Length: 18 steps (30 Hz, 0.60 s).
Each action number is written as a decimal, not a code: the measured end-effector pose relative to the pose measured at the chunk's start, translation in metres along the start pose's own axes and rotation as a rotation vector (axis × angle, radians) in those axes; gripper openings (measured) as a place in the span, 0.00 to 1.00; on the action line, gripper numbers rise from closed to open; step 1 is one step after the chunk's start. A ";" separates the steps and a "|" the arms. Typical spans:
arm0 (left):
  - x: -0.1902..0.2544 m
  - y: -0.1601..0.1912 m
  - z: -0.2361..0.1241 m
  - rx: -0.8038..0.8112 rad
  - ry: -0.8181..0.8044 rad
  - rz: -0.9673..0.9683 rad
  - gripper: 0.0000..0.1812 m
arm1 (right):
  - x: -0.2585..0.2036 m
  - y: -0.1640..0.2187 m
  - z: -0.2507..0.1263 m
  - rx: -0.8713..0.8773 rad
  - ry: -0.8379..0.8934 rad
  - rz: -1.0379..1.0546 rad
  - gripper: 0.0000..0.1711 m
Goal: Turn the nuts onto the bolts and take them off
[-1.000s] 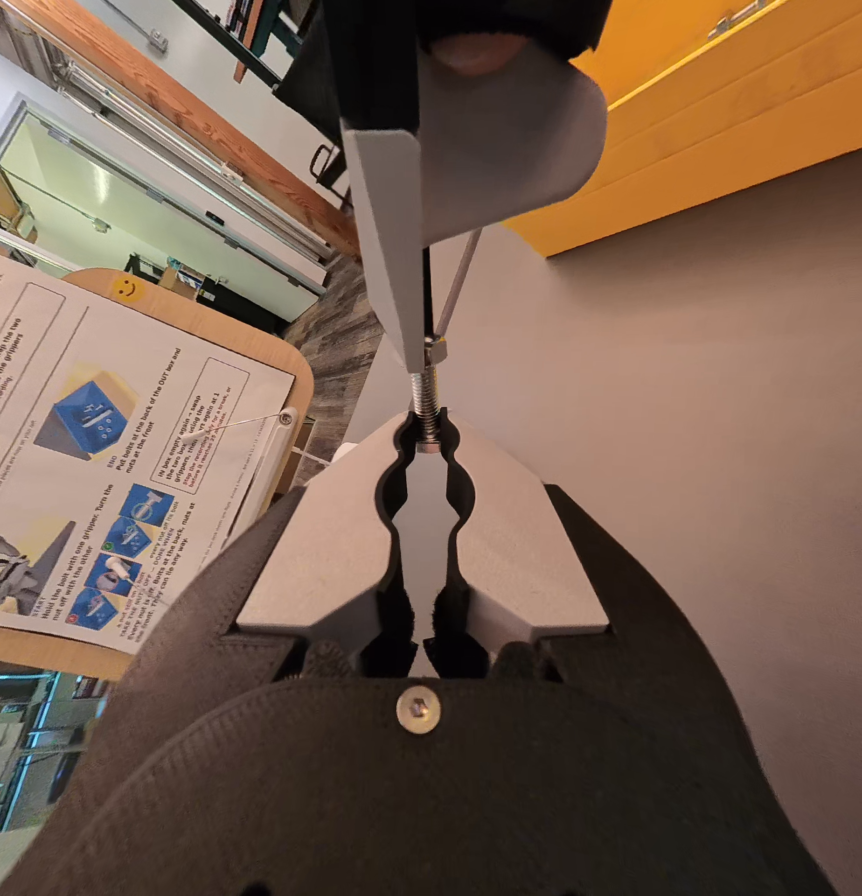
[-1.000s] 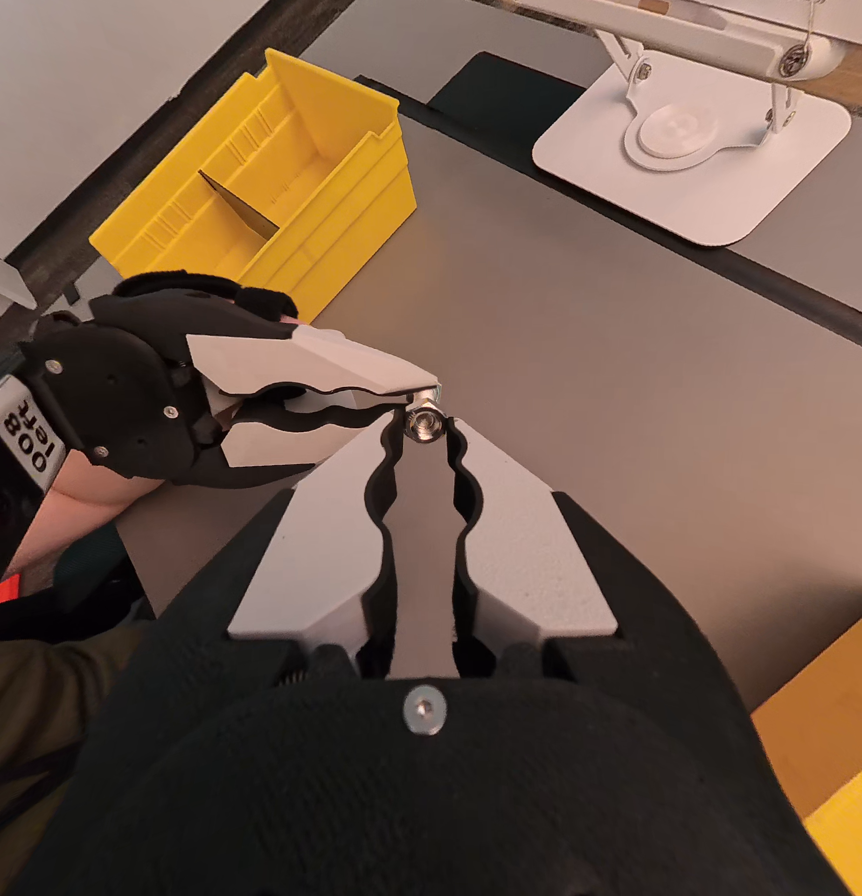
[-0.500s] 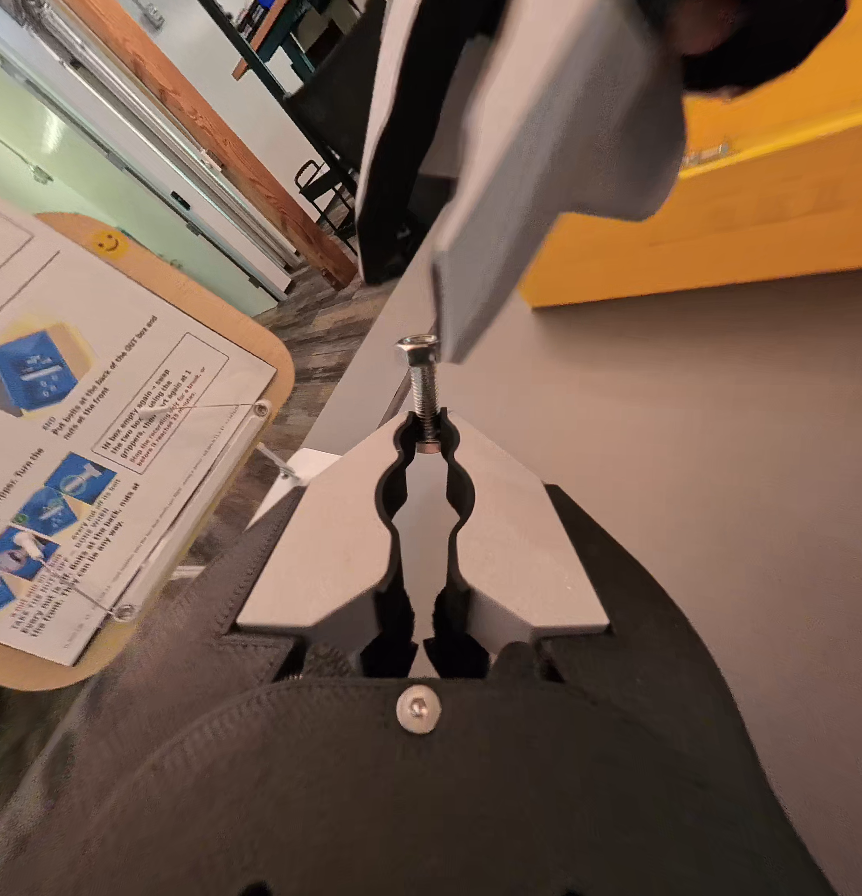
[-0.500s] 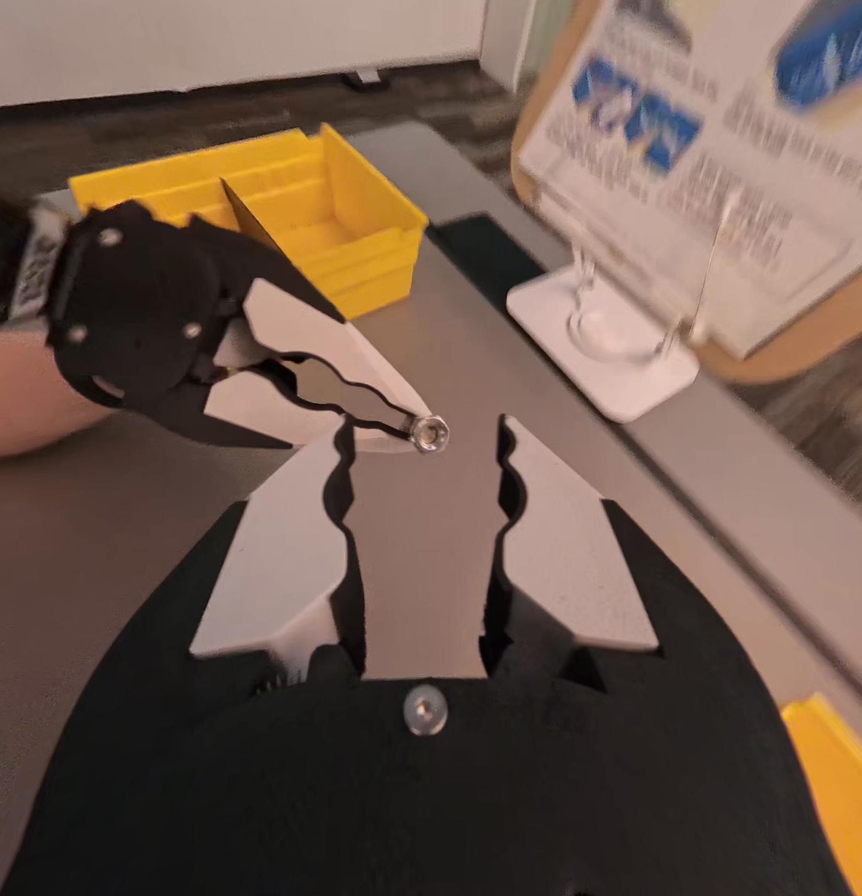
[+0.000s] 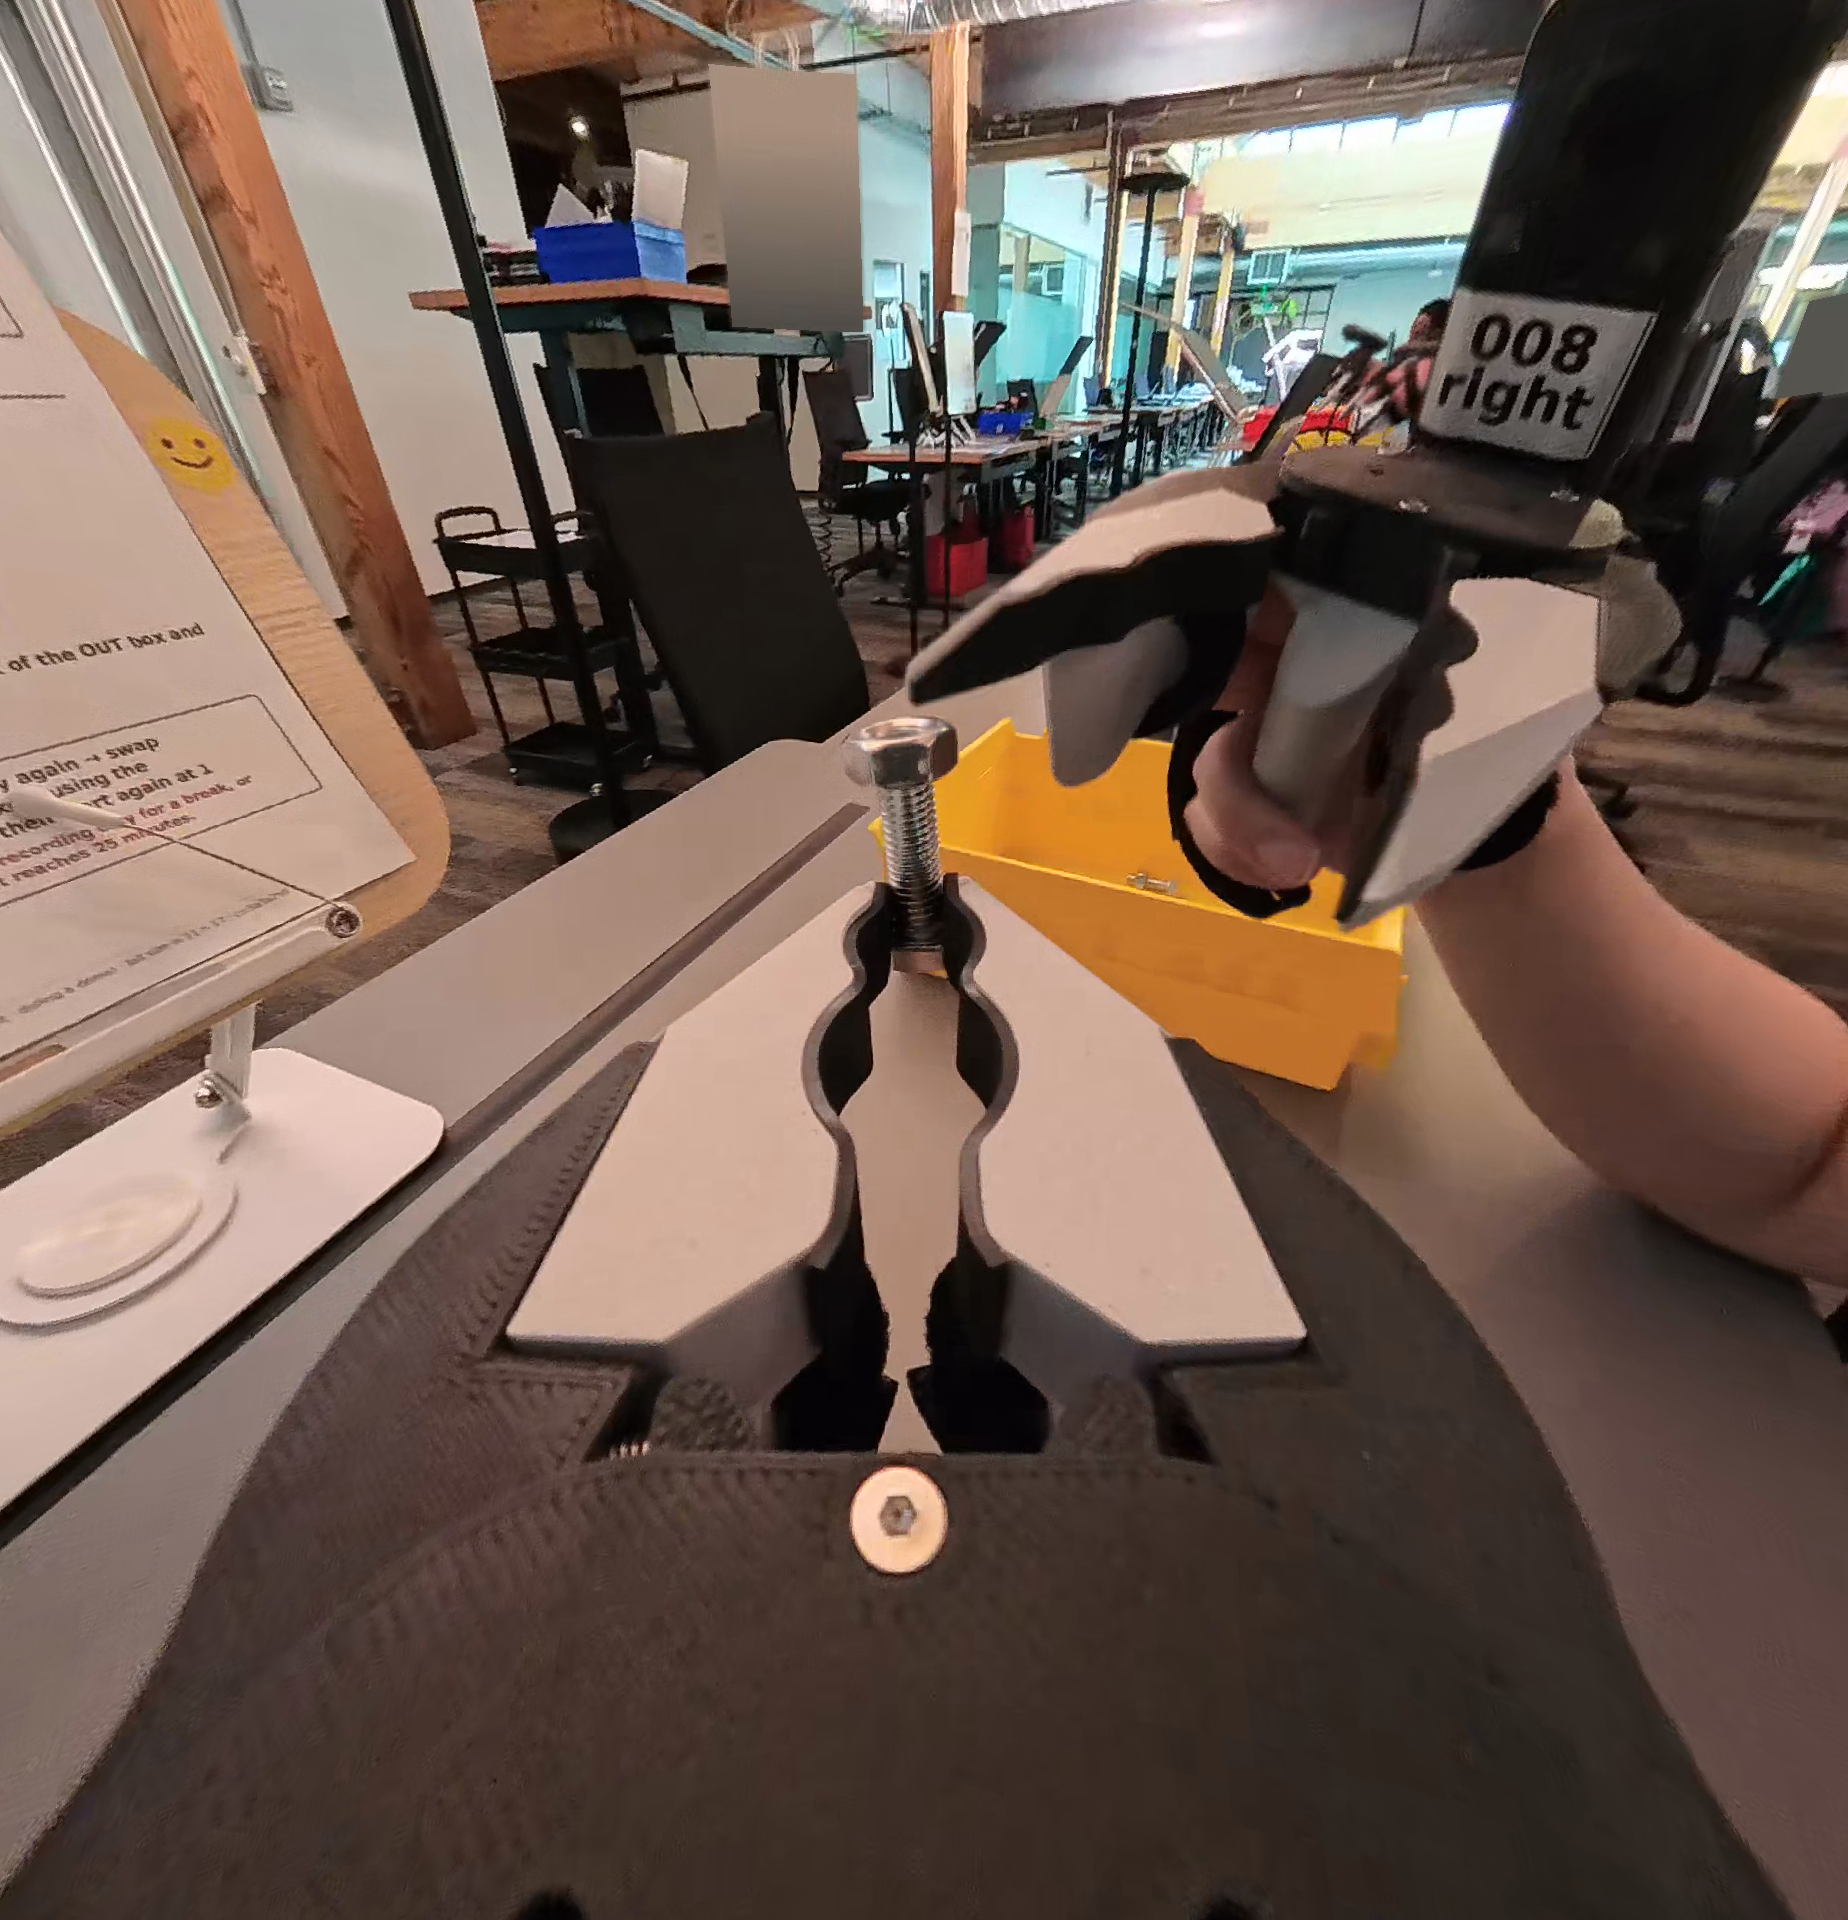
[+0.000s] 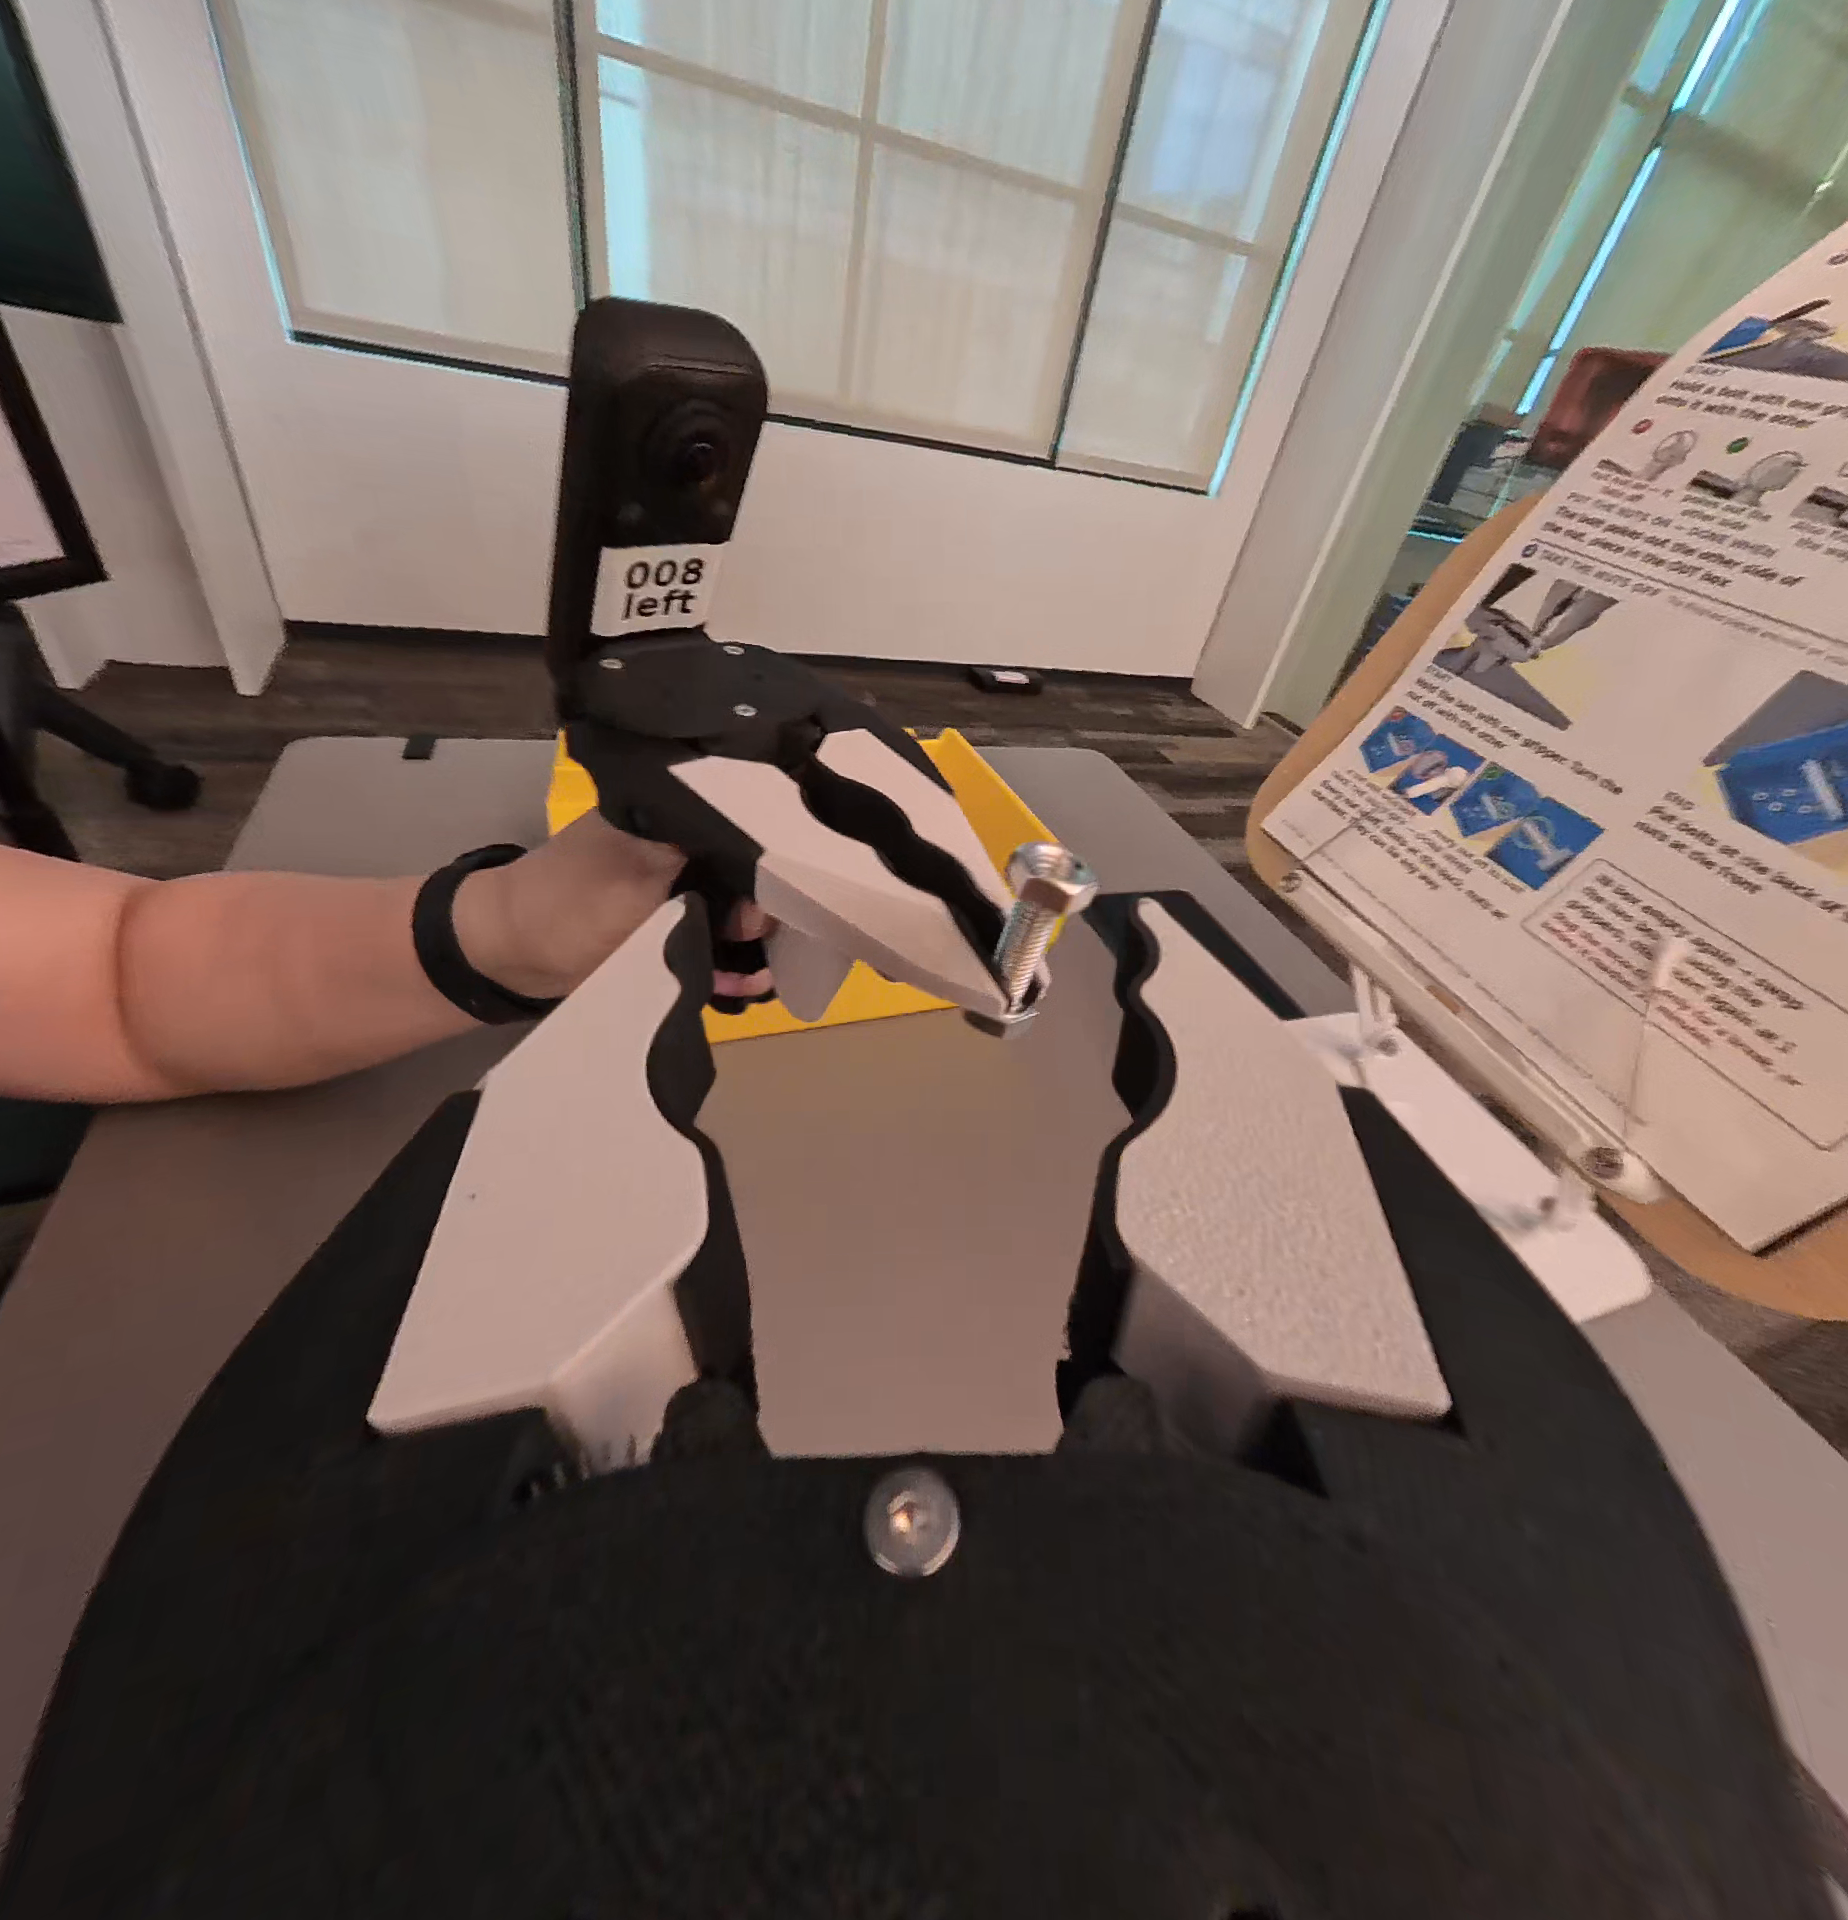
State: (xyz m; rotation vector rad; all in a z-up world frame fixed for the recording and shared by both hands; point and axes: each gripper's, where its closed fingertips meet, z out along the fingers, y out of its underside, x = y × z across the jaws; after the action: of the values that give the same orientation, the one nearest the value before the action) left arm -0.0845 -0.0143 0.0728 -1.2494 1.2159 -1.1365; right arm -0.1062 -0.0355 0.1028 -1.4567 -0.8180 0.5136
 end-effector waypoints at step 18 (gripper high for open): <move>-0.004 -0.003 -0.003 0.005 -0.016 -0.005 0.04 | -0.010 0.007 0.007 -0.061 -0.002 -0.049 0.44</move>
State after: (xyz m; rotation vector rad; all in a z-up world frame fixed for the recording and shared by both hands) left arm -0.0877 -0.0104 0.0760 -1.2562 1.1976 -1.1305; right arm -0.1170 -0.0375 0.0941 -1.4884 -0.8761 0.4565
